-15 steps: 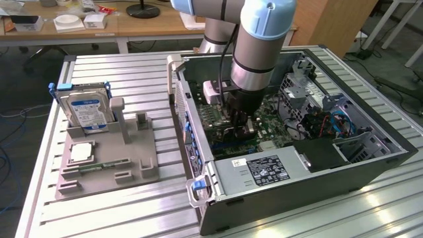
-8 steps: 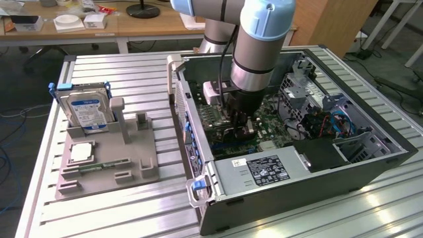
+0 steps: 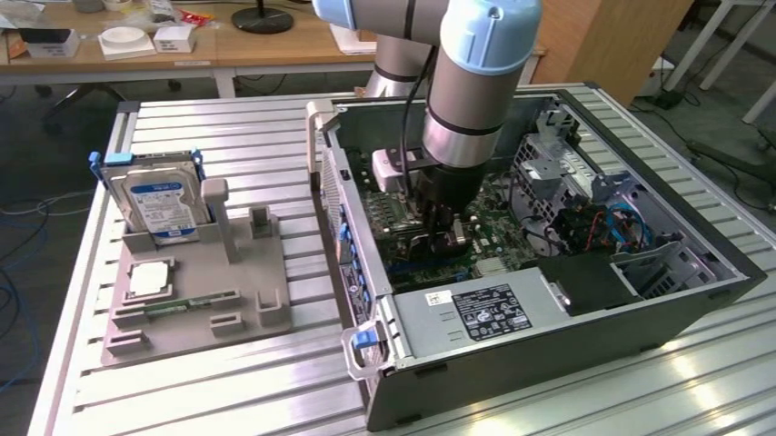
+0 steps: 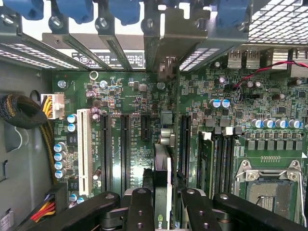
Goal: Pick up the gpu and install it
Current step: 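Insert the gpu into the slot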
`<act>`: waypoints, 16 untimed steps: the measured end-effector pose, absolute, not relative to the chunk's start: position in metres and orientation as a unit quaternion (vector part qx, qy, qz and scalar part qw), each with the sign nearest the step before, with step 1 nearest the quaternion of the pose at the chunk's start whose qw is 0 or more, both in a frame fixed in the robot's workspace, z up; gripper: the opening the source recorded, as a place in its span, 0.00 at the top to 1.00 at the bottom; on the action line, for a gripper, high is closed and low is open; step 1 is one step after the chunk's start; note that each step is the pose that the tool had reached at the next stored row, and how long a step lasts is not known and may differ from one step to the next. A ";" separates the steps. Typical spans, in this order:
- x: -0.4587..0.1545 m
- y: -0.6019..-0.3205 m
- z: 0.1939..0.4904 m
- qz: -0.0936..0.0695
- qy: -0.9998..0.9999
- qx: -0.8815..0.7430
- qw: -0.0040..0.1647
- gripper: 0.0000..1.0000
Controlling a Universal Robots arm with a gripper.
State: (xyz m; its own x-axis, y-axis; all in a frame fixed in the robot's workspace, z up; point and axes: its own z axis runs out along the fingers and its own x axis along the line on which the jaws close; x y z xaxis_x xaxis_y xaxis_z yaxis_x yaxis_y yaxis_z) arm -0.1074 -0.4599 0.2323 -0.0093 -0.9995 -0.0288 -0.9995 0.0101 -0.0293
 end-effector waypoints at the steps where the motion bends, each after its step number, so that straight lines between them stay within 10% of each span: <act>1: -0.107 -0.460 0.232 0.000 0.710 -0.704 0.020 0.73; 16: -0.107 -0.460 0.234 0.000 0.710 -0.703 0.021 0.73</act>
State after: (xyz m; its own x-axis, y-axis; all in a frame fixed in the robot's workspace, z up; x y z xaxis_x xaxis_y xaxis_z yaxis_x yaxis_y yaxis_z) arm -0.1072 -0.4599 0.2341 -0.0094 -0.9995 -0.0292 -0.9995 0.0103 -0.0293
